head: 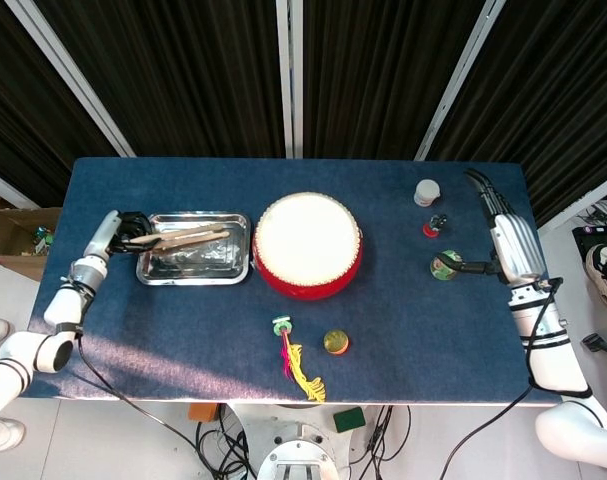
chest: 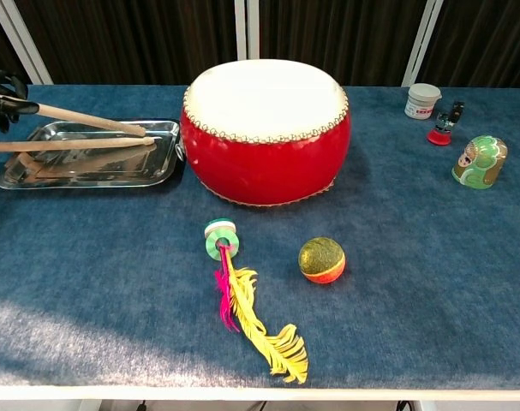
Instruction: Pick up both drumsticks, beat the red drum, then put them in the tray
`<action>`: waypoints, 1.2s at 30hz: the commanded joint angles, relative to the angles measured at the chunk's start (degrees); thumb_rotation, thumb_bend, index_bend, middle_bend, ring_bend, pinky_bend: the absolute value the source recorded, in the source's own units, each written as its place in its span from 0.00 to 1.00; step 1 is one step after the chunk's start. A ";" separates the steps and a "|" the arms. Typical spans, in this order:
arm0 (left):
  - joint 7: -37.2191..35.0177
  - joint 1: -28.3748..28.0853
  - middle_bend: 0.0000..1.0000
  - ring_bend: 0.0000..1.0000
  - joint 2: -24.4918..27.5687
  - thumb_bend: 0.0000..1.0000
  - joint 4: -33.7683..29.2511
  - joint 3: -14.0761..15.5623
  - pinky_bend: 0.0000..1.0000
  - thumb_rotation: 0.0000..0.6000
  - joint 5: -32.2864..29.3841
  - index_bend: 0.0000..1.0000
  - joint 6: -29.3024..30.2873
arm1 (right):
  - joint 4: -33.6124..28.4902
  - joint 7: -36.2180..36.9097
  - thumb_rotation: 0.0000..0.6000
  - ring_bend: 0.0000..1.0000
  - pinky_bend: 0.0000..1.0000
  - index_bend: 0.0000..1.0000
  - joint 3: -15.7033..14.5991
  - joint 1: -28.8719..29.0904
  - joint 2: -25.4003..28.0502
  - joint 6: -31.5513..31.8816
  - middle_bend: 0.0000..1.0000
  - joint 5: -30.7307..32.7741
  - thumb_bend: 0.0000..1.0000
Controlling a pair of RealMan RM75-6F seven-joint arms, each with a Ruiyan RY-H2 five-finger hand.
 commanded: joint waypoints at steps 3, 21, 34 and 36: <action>6.55 -1.06 0.48 0.31 -1.46 0.37 3.26 0.87 0.33 1.00 -0.14 0.56 0.54 | 0.02 0.83 1.00 0.06 0.15 0.00 -0.09 -0.54 0.33 0.40 0.03 -0.57 0.00; 42.79 3.43 0.10 0.09 1.16 0.07 -2.30 -0.18 0.16 1.00 -11.54 0.11 8.87 | 2.20 2.89 1.00 0.06 0.14 0.00 -1.68 -1.94 0.27 -0.58 0.05 -1.27 0.00; 56.60 17.27 0.19 0.13 15.26 0.05 -26.28 0.65 0.18 1.00 -8.70 0.22 36.03 | 9.65 -4.79 1.00 0.06 0.14 0.00 -7.62 -6.34 2.71 2.07 0.14 -6.57 0.19; 57.12 19.65 0.19 0.13 16.55 0.05 -28.37 2.25 0.18 1.00 -6.73 0.22 39.09 | 10.31 -7.29 1.00 0.06 0.14 0.00 -8.62 -7.91 2.64 4.16 0.14 -7.20 0.20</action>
